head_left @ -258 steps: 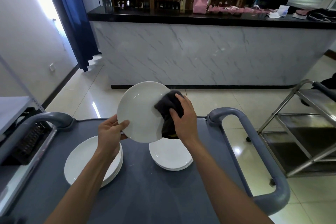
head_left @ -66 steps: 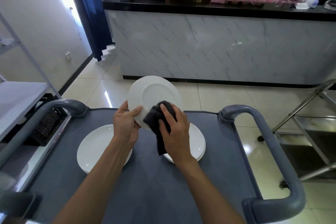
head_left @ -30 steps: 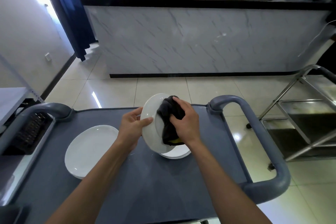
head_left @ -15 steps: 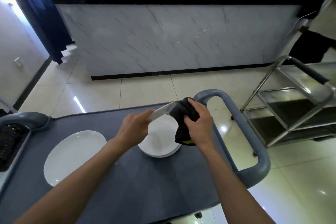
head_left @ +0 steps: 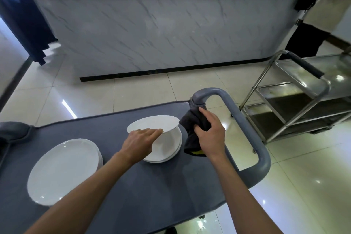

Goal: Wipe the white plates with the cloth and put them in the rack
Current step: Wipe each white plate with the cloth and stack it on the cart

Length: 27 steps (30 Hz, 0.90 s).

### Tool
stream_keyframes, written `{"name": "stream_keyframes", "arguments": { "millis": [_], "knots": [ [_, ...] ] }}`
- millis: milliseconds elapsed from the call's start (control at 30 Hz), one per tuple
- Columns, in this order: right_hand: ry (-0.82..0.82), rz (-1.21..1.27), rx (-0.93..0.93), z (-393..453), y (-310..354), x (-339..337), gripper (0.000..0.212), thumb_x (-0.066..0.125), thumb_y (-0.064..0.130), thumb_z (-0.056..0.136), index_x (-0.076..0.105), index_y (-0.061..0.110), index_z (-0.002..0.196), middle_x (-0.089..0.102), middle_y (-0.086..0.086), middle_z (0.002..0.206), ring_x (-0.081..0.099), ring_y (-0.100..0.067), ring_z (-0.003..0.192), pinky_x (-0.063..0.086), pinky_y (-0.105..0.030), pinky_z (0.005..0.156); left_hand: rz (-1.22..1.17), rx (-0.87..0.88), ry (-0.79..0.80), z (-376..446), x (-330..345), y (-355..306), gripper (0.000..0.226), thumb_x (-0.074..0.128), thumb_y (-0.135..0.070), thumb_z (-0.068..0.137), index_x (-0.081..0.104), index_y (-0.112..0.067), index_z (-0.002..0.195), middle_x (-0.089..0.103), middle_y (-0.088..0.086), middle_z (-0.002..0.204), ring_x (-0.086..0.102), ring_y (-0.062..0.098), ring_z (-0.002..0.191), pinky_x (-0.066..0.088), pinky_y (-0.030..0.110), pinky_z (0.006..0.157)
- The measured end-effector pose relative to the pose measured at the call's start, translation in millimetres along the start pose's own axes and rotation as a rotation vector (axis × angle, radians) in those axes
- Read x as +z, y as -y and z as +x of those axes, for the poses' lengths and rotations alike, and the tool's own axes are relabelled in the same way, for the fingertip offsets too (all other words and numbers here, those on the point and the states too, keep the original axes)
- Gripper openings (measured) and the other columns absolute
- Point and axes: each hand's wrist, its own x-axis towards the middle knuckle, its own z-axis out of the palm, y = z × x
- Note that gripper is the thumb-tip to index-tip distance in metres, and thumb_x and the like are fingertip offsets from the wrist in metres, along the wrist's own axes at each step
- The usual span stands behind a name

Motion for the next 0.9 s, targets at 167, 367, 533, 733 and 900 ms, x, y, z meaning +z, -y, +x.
{"name": "stream_keyframes", "arguments": {
  "millis": [167, 367, 533, 733, 900],
  "knots": [
    [-0.001, -0.006, 0.004, -5, -4, 3, 0.057, 0.072, 0.001, 0.085, 0.062, 0.026, 0.135, 0.057, 0.013, 0.13, 0.05, 0.002, 0.118, 0.04, -0.016, 0.105, 0.025, 0.037, 0.046, -8, 16, 3, 0.065, 0.069, 0.013, 0.059, 0.054, -0.018, 0.115, 0.074, 0.001, 0.103, 0.067, 0.028, 0.072, 0.05, 0.034, 0.046],
    [0.023, -0.029, 0.004, -9, -10, 7, 0.055, 0.072, 0.004, 0.086, 0.062, 0.026, 0.136, 0.057, 0.015, 0.13, 0.049, 0.006, 0.117, 0.033, 0.002, 0.096, 0.046, 0.042, 0.104, -19, 33, -4, 0.058, 0.071, 0.01, 0.061, 0.061, -0.017, 0.111, 0.069, 0.002, 0.104, 0.064, 0.028, 0.078, 0.051, 0.036, 0.054],
    [0.058, -0.04, 0.012, -14, -15, 11, 0.056, 0.073, 0.007, 0.087, 0.061, 0.03, 0.136, 0.057, 0.015, 0.132, 0.051, 0.002, 0.12, 0.034, -0.001, 0.097, -0.006, 0.013, 0.163, -33, 48, -12, 0.054, 0.076, 0.0, 0.064, 0.063, -0.02, 0.113, 0.067, -0.002, 0.113, 0.064, 0.026, 0.089, 0.053, 0.035, 0.06],
    [0.093, -0.028, 0.024, -24, -21, 16, 0.055, 0.072, 0.007, 0.086, 0.062, 0.03, 0.135, 0.057, 0.014, 0.133, 0.053, 0.0, 0.122, 0.043, -0.019, 0.107, -0.032, -0.04, 0.204, -41, 60, -17, 0.054, 0.083, -0.007, 0.065, 0.064, -0.023, 0.113, 0.067, -0.003, 0.118, 0.065, 0.028, 0.102, 0.057, 0.034, 0.072],
    [0.096, -0.048, 0.022, -31, -23, 18, 0.055, 0.073, 0.004, 0.085, 0.064, 0.026, 0.135, 0.058, 0.013, 0.132, 0.052, 0.002, 0.12, 0.038, -0.008, 0.103, -0.056, -0.096, 0.194, -45, 62, -17, 0.046, 0.081, -0.012, 0.074, 0.07, -0.028, 0.115, 0.069, -0.005, 0.122, 0.067, 0.029, 0.107, 0.058, 0.035, 0.075]
  ]
}}
